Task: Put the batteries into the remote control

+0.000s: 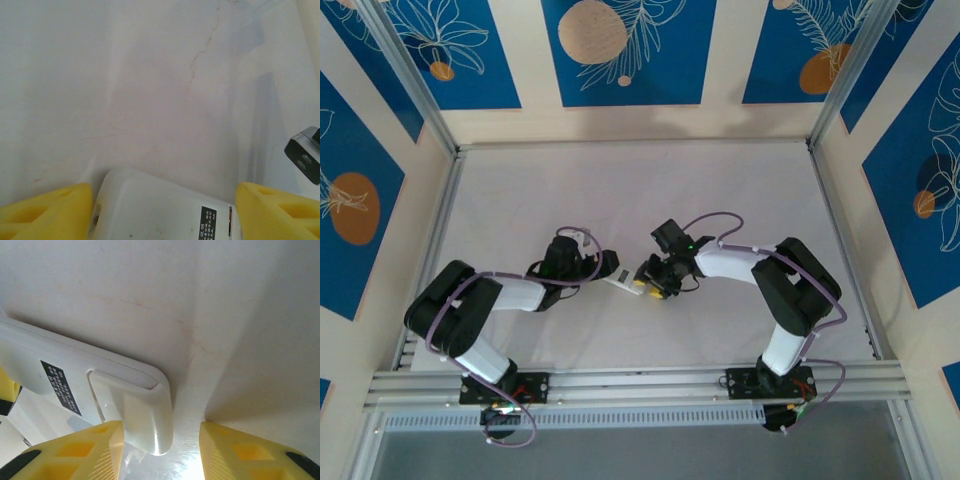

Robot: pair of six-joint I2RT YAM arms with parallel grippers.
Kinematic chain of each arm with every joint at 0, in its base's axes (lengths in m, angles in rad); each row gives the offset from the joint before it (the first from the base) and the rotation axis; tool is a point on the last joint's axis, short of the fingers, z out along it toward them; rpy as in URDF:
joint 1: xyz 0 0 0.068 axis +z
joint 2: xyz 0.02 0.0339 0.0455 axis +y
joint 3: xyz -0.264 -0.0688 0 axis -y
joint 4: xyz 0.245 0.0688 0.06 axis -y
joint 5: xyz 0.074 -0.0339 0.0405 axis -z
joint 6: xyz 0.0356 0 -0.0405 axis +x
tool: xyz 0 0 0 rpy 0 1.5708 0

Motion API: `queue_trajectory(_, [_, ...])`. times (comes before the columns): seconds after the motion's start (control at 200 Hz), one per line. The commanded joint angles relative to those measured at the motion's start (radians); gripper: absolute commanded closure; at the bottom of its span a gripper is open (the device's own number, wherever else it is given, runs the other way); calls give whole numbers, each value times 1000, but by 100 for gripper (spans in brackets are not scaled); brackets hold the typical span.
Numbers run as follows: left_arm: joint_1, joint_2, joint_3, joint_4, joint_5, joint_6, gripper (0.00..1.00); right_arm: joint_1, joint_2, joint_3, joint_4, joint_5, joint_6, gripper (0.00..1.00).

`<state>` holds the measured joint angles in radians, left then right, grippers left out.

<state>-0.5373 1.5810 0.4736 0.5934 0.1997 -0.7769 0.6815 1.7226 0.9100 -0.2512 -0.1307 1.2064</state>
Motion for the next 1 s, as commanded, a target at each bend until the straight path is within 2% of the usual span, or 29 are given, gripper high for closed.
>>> queue_trajectory(0.0, [-12,5,-14,-87,0,-12,25,-8,-24,-17,-8,-6,-8,57])
queue_trajectory(0.645, [-14,5,-29,-60,1,-43,25,34,49,26,23,-32,35,67])
queue_trajectory(0.995, [-30,21,-52,-7,6,-69,26,47,95,56,87,-71,81,65])
